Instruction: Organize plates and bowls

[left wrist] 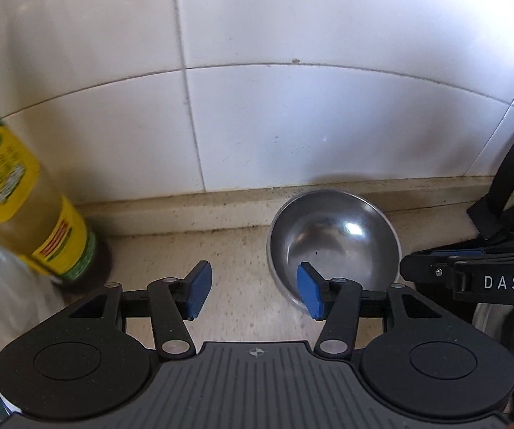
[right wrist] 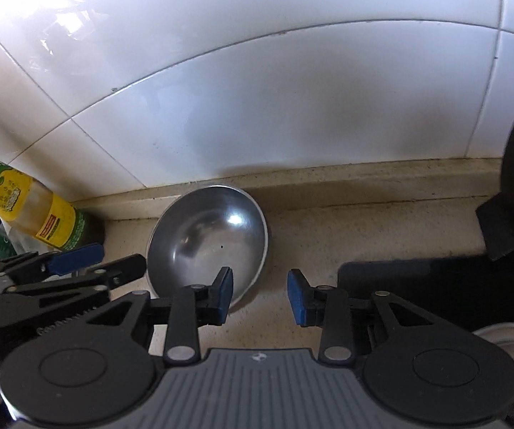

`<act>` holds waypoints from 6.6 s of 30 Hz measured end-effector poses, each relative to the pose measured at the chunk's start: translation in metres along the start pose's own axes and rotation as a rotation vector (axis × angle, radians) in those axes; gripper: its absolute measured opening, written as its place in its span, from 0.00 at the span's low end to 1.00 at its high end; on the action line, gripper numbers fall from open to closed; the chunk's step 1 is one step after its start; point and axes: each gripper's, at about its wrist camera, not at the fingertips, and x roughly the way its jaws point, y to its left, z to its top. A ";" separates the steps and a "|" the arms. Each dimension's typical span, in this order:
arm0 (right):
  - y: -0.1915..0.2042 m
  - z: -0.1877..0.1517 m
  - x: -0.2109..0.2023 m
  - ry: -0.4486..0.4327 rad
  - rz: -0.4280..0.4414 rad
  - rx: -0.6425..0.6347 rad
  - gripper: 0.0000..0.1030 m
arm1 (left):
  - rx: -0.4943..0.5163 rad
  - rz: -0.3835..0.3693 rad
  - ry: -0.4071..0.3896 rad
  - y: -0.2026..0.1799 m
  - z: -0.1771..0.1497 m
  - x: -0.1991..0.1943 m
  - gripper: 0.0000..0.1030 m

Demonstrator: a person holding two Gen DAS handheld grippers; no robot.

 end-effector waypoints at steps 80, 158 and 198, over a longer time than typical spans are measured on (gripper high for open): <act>0.045 -0.021 -0.056 -0.021 0.047 -0.135 0.38 | 0.101 -0.024 -0.068 -0.008 -0.028 -0.065 0.31; 0.096 -0.120 -0.037 0.135 0.084 -0.194 0.58 | 0.072 -0.111 -0.066 0.079 -0.182 -0.134 0.68; 0.073 -0.097 0.032 0.183 0.122 -0.022 0.83 | 0.440 -0.400 -0.144 0.030 -0.163 -0.048 1.00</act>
